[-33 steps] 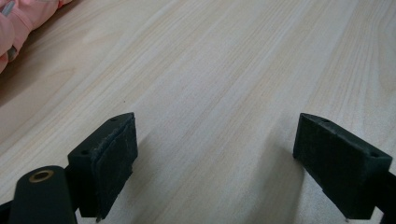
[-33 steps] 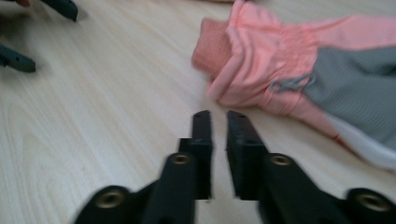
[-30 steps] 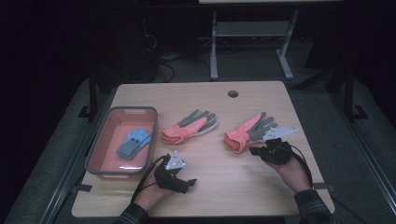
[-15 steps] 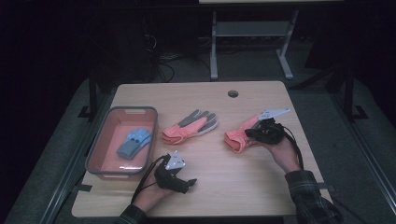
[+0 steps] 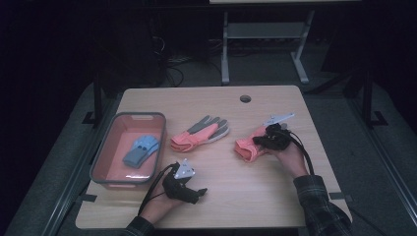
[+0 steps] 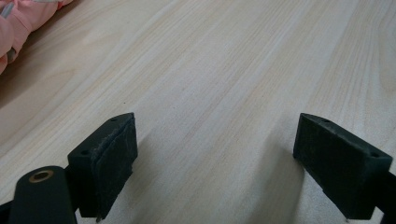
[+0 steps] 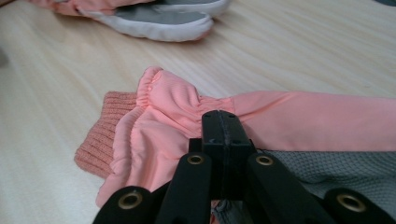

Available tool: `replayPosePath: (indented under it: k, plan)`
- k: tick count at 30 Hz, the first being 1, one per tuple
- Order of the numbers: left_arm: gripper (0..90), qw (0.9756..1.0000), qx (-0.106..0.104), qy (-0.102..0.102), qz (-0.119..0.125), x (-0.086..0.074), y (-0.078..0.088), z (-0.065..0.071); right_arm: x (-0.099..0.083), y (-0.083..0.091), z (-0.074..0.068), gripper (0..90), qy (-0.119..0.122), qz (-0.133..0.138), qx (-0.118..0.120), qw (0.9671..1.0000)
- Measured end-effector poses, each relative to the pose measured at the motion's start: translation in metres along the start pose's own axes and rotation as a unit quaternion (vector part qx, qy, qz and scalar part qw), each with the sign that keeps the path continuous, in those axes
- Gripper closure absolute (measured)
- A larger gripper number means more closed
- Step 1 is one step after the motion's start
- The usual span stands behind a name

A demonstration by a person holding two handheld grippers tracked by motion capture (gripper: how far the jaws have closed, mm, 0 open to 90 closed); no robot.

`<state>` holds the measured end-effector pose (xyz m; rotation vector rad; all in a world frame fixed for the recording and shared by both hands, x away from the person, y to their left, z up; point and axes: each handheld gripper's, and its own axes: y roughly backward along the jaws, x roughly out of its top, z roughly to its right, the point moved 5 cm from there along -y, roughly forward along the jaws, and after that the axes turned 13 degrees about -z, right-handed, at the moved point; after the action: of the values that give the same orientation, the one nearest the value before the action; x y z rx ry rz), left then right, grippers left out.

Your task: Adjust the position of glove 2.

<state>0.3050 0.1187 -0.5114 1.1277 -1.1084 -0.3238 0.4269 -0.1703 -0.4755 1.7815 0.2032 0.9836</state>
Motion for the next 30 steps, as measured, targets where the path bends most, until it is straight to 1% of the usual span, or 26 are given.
replayPosePath:
  k: [3, 4, 5, 6, 7, 8, 10, 12, 13, 16, 17, 18, 19, 23, 25, 27, 29, 30]
  plan:
    - [12.9, 1.0, 0.0, 0.0, 0.0, 0.0, 0.0, 0.0, 0.001, -0.002, -0.006, 90.0, 0.011, -0.002, 0.01, 0.9999]
    - [13.0, 1.0, 0.0, 0.0, 0.0, 0.0, 0.0, 0.0, 0.001, -0.002, -0.01, 90.0, 0.018, -0.005, 0.016, 0.9997]
    - [12.9, 1.0, 0.0, 0.0, 0.0, 0.0, 0.0, 0.0, 0.001, -0.003, -0.013, 90.0, 0.023, -0.002, 0.024, 0.9994]
    - [12.9, 1.0, 0.0, 0.0, 0.0, 0.0, 0.0, 0.0, 0.001, -0.003, -0.016, 90.0, 0.028, -0.004, 0.027, 0.9992]
    - [12.9, 1.0, 0.0, 0.0, 0.0, 0.0, 0.0, 0.0, 0.0, -0.004, -0.022, 90.0, 0.037, -0.007, 0.036, 0.9986]
    - [13.0, 1.0, 0.0, 0.0, 0.0, 0.0, 0.0, 0.0, 0.0, -0.005, -0.025, 90.0, 0.041, -0.008, 0.04, 0.9983]
    - [13.0, 1.0, 0.0, 0.0, 0.0, 0.0, 0.0, 0.0, -0.001, -0.005, -0.034, 90.0, 0.056, -0.012, 0.051, 0.9971]
    - [13.0, 1.0, 0.0, 0.0, 0.0, 0.0, 0.0, 0.0, -0.002, -0.005, -0.041, 90.0, 0.062, -0.014, 0.06, 0.9962]
    - [12.9, 1.0, 0.0, 0.0, 0.0, 0.0, 0.0, 0.0, -0.003, -0.005, -0.045, 90.0, 0.07, -0.016, 0.065, 0.9953]
    - [13.0, 1.0, 0.0, 0.0, 0.0, 0.0, 0.0, 0.0, -0.007, -0.003, -0.056, 90.0, 0.087, -0.021, 0.073, 0.9933]
    - [12.9, 1.0, 0.0, 0.0, 0.0, 0.0, 0.0, 0.0, -0.009, -0.002, -0.06, 90.0, 0.088, -0.023, 0.077, 0.9929]
    - [13.0, 1.0, 0.0, 0.0, 0.0, 0.0, 0.0, 0.0, -0.01, -0.002, -0.063, 90.0, 0.095, -0.022, 0.082, 0.9918]
    - [13.0, 1.0, 0.0, 0.0, 0.0, 0.0, 0.0, 0.0, -0.013, -0.001, -0.066, 90.0, 0.096, -0.024, 0.087, 0.9913]
    - [13.0, 1.0, 0.001, -0.001, 0.0, 0.0, 0.0, 0.0, -0.022, 0.006, -0.077, 90.0, 0.116, -0.03, 0.088, 0.9889]
    - [13.0, 1.0, 0.002, -0.002, 0.0, 0.0, 0.0, 0.0, -0.028, 0.01, -0.083, 90.0, 0.118, -0.035, 0.093, 0.9881]
    - [12.9, 1.0, 0.002, -0.002, 0.0, 0.0, 0.0, 0.0, -0.033, 0.013, -0.087, 90.0, 0.125, -0.036, 0.092, 0.9873]
    - [12.9, 1.0, 0.002, -0.001, 0.0, 0.0, 0.0, 0.0, -0.038, 0.015, -0.09, 90.0, 0.127, -0.035, 0.095, 0.9867]
    - [12.9, 1.0, 0.002, -0.001, 0.0, 0.0, 0.0, 0.0, -0.041, 0.017, -0.093, 90.0, 0.125, -0.037, 0.101, 0.9862]
